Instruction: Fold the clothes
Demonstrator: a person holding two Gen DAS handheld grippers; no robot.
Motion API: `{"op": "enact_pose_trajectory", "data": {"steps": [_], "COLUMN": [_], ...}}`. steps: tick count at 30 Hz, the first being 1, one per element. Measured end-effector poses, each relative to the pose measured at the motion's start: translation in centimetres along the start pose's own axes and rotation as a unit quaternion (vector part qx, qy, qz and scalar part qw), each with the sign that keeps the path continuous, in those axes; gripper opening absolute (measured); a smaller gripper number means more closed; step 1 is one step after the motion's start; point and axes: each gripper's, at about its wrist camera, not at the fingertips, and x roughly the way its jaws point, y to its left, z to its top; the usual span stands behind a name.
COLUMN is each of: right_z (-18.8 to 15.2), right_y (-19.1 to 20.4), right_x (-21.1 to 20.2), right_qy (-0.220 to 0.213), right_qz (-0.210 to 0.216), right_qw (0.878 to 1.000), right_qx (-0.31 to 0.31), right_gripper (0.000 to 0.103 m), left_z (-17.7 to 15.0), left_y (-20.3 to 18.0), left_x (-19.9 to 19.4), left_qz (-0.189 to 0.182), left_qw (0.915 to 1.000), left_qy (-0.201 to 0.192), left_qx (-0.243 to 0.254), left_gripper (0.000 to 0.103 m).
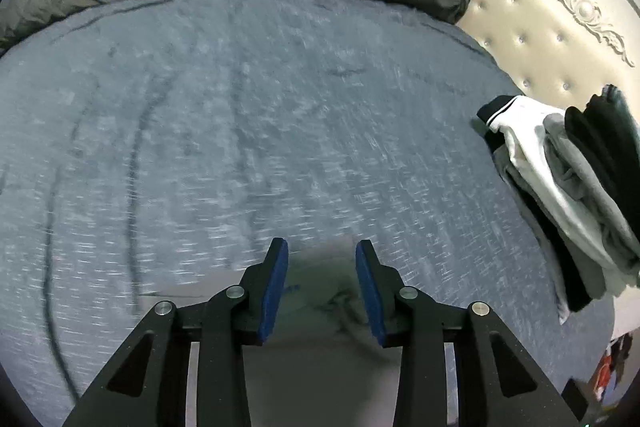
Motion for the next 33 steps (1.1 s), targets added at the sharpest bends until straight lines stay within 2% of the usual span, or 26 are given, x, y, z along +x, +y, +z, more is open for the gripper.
{"op": "enact_pose_trajectory", "data": {"steps": [7, 12, 22, 23, 24, 25, 29, 33], "right_z": [-0.1, -0.2, -0.2, -0.2, -0.2, -0.2, -0.3, -0.4], "right_y": [0.0, 0.0, -0.1, -0.1, -0.1, -0.2, -0.3, -0.4], "right_x": [-0.1, -0.1, 0.2, 0.2, 0.2, 0.2, -0.1, -0.3], "right_qy": [0.001, 0.002, 0.001, 0.001, 0.001, 0.001, -0.002, -0.002], "right_qz": [0.0, -0.001, -0.004, -0.003, -0.002, -0.001, 0.002, 0.004], "right_qw": [1.0, 1.0, 1.0, 1.0, 1.0, 1.0, 1.0, 1.0], "right_qx": [0.001, 0.005, 0.005, 0.005, 0.006, 0.006, 0.007, 0.003], "right_gripper": [0.003, 0.003, 0.003, 0.003, 0.003, 0.003, 0.003, 0.003], "left_z": [-3.4, -5.8, -5.9, -5.9, -5.8, -5.8, -5.4, -5.6], "left_y": [6.5, 10.3, 10.4, 10.3, 10.4, 10.4, 10.9, 11.1], "left_x": [-2.8, -2.5, -0.2, 0.0, 0.1, 0.1, 0.0, 0.7], "left_qz": [0.034, 0.015, -0.021, -0.02, -0.016, -0.013, -0.003, -0.002], "left_qw": [0.9994, 0.9981, 0.9979, 0.9981, 0.9984, 0.9986, 0.9987, 0.9983], "left_qy": [0.005, 0.024, 0.024, 0.024, 0.023, 0.021, 0.009, 0.018], "left_qx": [-0.012, -0.055, -0.056, -0.053, -0.049, -0.047, -0.05, -0.056], "left_gripper": [0.039, 0.039, 0.038, 0.029, 0.014, 0.009, 0.005, 0.005]}}
